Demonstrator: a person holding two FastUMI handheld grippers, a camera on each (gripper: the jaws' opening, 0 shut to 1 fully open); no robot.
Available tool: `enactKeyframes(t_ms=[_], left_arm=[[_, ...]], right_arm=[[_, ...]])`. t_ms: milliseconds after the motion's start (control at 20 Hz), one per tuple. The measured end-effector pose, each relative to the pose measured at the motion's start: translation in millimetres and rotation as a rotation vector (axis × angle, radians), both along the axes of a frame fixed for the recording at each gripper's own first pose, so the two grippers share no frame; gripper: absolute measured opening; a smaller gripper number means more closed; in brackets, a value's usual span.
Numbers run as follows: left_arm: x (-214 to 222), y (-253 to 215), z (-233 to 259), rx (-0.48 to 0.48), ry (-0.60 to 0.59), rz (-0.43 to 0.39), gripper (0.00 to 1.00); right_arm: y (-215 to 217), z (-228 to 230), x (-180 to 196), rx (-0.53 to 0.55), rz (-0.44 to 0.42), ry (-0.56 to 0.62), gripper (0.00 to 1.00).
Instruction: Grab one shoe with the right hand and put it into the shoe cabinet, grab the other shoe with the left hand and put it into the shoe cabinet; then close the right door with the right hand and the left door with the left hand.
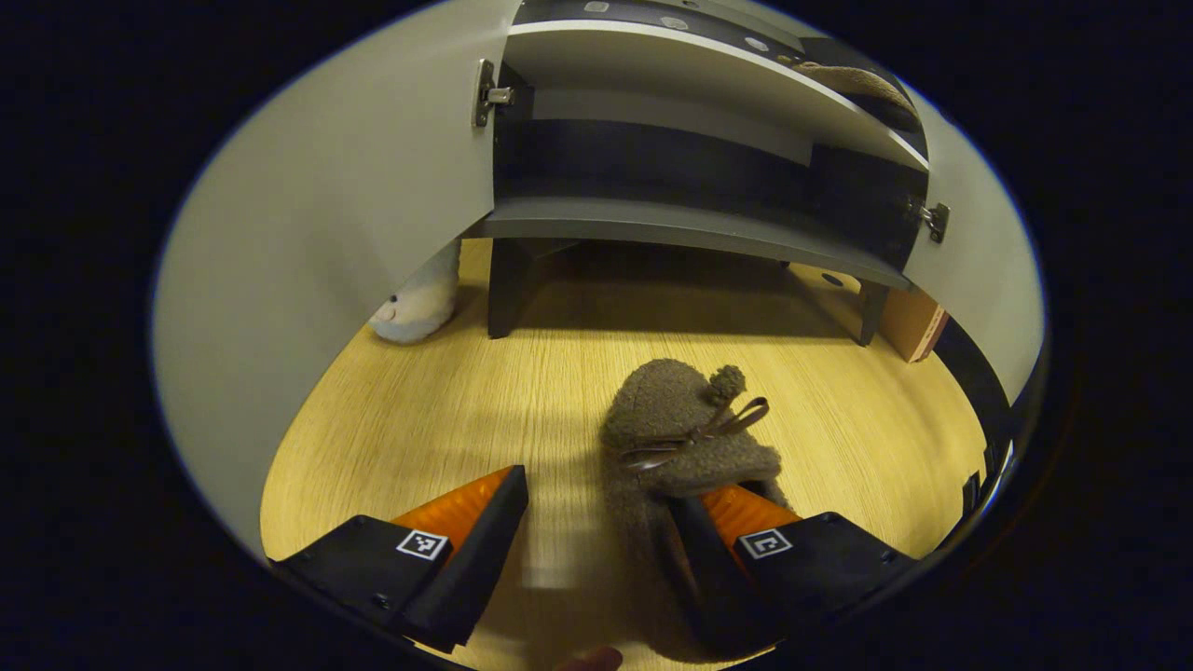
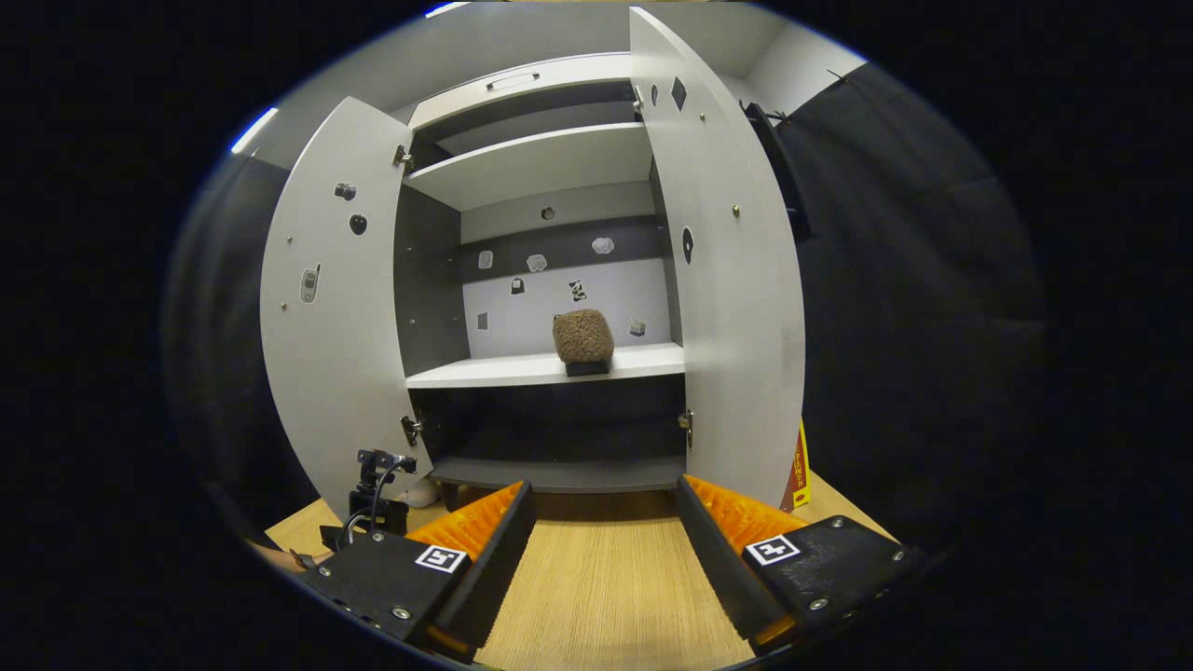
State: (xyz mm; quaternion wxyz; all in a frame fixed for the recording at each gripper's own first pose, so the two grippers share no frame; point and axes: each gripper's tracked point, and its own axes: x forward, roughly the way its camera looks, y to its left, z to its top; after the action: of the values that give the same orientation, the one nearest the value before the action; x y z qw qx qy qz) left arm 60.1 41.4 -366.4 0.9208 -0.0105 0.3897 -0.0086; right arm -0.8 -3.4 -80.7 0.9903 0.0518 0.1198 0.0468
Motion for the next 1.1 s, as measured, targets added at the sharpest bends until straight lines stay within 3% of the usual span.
enactKeyframes(t_ms=[150, 300, 350, 400, 450, 500, 550, 850, 900, 1100], left_arm=[[7.9, -8.3, -4.7, -0.041, -0.021, -0.010, 0.94], [9.5, -28.8, 6.1, -0.117, -0.071, -0.058, 0.75], [8.5, -27.3, 6.2, -0.104, -0.077, -0.060, 0.57], [8.0, -25.4, 7.9, -0.085, -0.087, -0.058, 0.51], [9.5, -24.1, 9.6, -0.075, -0.090, -0.056, 0.36], [9.4, -21.9, 11.5, -0.063, -0.093, -0.047, 0.33], [7.3, -22.7, 16.7, -0.065, -0.104, -0.043, 0.20], [-8.2, -36.3, 101.5, -0.064, -0.264, -0.020, 0.20], [-9.3, -41.1, 126.1, -0.065, -0.303, -0.016, 0.13], [11.7, -58.3, 250.0, -0.050, -0.509, -0.040, 0.13]], right_arm=[[-5.0, 0.9, 3.7, -0.012, -0.007, -0.002, 0.93], [-3.2, -1.4, 7.8, -0.005, 0.007, 0.000, 0.93], [-1.7, -2.2, 9.4, 0.000, 0.012, 0.002, 0.93], [1.1, -2.8, 10.8, 0.004, 0.020, 0.002, 0.93], [3.1, -3.9, 12.1, 0.007, 0.028, 0.000, 0.93], [5.0, -4.1, 12.8, 0.008, 0.035, -0.002, 0.93], [7.2, -3.6, 14.3, 0.007, 0.042, -0.005, 0.93], [11.7, -3.6, 15.4, 0.009, 0.059, -0.019, 0.93], [11.4, -3.8, 14.7, 0.013, 0.057, -0.018, 0.93], [10.7, -0.1, 12.4, 0.011, 0.058, -0.032, 0.93]])
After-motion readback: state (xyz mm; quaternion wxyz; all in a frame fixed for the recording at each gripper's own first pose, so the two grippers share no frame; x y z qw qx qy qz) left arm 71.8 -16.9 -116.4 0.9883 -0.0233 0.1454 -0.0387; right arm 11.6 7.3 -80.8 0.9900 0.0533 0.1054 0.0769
